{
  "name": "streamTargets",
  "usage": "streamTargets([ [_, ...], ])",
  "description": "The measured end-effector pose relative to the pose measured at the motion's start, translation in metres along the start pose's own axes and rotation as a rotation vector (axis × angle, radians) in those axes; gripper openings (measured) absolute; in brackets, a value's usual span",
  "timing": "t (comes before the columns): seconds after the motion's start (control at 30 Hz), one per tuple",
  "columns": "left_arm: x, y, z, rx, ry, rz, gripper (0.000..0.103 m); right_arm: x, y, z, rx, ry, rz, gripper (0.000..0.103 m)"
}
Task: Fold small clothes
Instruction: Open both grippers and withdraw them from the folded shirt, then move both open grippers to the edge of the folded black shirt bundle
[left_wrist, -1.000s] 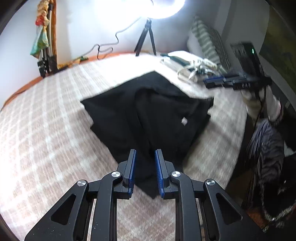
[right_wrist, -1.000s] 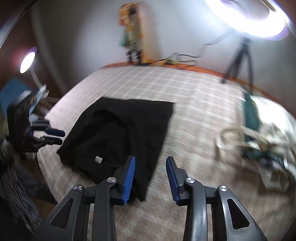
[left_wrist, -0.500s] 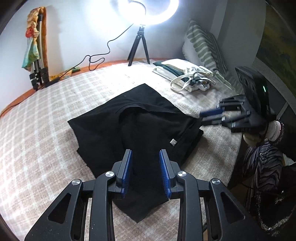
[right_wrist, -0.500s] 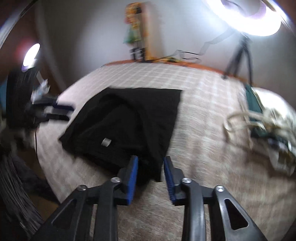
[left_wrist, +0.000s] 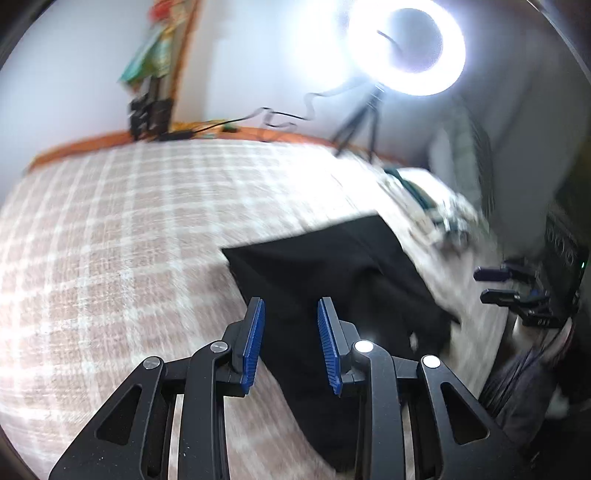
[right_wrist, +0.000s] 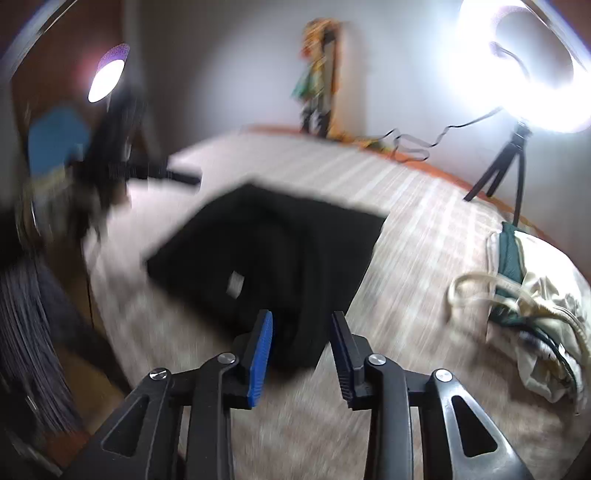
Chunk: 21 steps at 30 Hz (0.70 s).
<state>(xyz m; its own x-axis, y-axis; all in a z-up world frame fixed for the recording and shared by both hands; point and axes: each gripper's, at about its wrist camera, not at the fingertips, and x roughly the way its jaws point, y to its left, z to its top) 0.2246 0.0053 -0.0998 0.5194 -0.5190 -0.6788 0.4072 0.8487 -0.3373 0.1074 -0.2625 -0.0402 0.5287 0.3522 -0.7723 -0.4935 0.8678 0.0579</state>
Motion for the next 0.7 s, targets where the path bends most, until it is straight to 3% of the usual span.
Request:
streamTargets([
  [0.07,0.009,0.017,0.009,-0.091,0.000,-0.013,0.028,0.003,-0.019,0.014,0.099,-0.023,0.005,0.036],
  [0.17,0.021,0.026,0.016,-0.133,0.012,-0.013,0.028,0.025,-0.051,0.039,0.249,-0.019,0.017,0.036],
  [0.27,0.033,0.030,0.018,-0.152,0.027,-0.019,0.028,0.045,-0.064,0.055,0.280,0.003,-0.020,0.038],
  [0.37,0.041,0.035,0.019,-0.193,0.036,-0.033,0.028,0.067,-0.077,0.062,0.337,0.035,-0.004,0.039],
  [0.43,0.046,0.040,0.020,-0.225,0.036,-0.036,0.037,0.076,-0.081,0.064,0.363,0.048,-0.001,0.042],
  [0.7,0.055,0.058,0.022,-0.328,0.009,-0.071,0.040,0.126,-0.103,0.075,0.508,0.096,0.102,0.048],
])
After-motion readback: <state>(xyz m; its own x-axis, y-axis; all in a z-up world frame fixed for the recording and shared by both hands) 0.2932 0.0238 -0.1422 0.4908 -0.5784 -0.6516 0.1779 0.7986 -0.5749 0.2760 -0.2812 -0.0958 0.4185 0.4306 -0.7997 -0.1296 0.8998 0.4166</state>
